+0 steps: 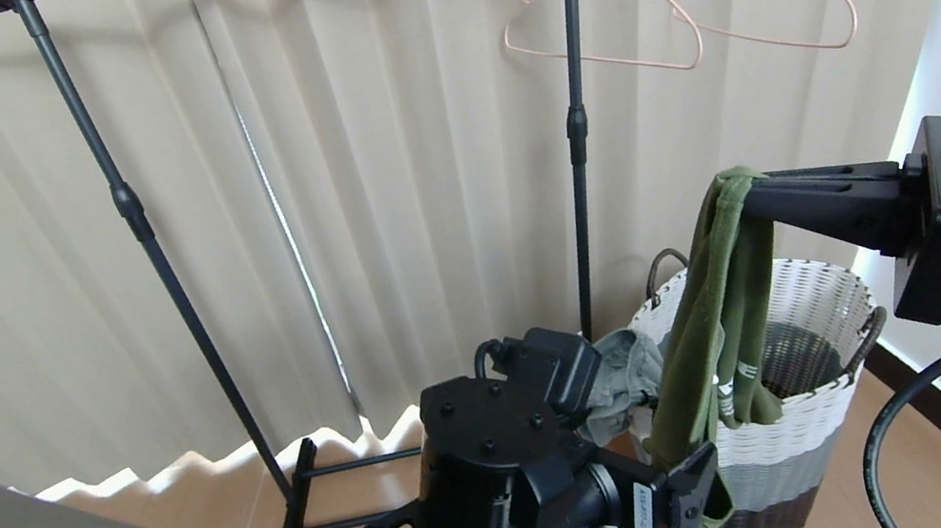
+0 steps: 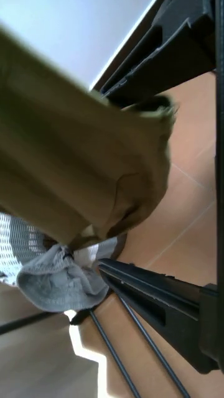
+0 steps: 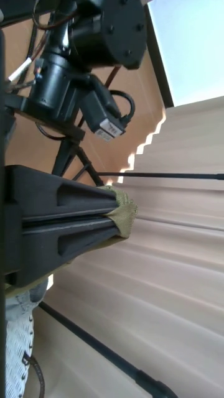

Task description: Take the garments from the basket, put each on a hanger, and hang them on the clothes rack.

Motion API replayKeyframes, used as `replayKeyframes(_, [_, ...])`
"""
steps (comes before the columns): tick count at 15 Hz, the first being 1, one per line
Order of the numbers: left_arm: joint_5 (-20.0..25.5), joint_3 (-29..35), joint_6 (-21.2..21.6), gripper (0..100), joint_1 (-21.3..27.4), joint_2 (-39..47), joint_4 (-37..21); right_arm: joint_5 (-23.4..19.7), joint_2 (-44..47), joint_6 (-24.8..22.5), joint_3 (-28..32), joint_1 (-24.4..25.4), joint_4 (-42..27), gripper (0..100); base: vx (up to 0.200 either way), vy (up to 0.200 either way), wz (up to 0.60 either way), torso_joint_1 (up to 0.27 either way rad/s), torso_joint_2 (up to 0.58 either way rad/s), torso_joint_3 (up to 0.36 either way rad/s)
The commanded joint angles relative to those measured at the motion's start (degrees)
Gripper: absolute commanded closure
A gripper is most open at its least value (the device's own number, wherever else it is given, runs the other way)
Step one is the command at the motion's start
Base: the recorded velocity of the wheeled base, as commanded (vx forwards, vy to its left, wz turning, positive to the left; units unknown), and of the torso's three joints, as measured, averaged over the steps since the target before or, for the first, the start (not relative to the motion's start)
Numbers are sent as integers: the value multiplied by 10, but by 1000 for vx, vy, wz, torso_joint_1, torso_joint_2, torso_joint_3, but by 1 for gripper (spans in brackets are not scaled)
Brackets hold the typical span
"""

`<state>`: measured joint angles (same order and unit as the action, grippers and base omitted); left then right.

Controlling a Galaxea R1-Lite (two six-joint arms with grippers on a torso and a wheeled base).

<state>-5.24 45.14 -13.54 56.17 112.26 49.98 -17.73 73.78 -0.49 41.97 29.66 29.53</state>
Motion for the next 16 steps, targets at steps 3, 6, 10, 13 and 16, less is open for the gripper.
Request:
replayKeyframes(3, [-3, 14, -2, 0, -35, 59, 23, 1, 6, 0, 10, 4, 0, 100, 0, 0, 0, 0, 0, 0])
replayKeyframes(6, [-15, 13, -2, 0, -48, 59, 27, 1, 6, 0, 11, 4, 0, 100, 0, 0, 0, 0, 0, 0])
replayKeyframes(10, [-19, -3, 2, 0, -55, 61, 27, 1, 6, -1, 15, 4, 0, 100, 0, 0, 0, 0, 0, 0])
replayKeyframes(13, [-19, -15, 4, 100, -55, 58, 27, 2, 4, -1, 14, 4, 0, 100, 0, 0, 0, 0, 0, 0])
replayKeyframes(16, [-20, -51, 19, 100, -55, 30, 60, 5, 5, -2, 11, -7, -1, 100, 0, 0, 0, 0, 0, 0])
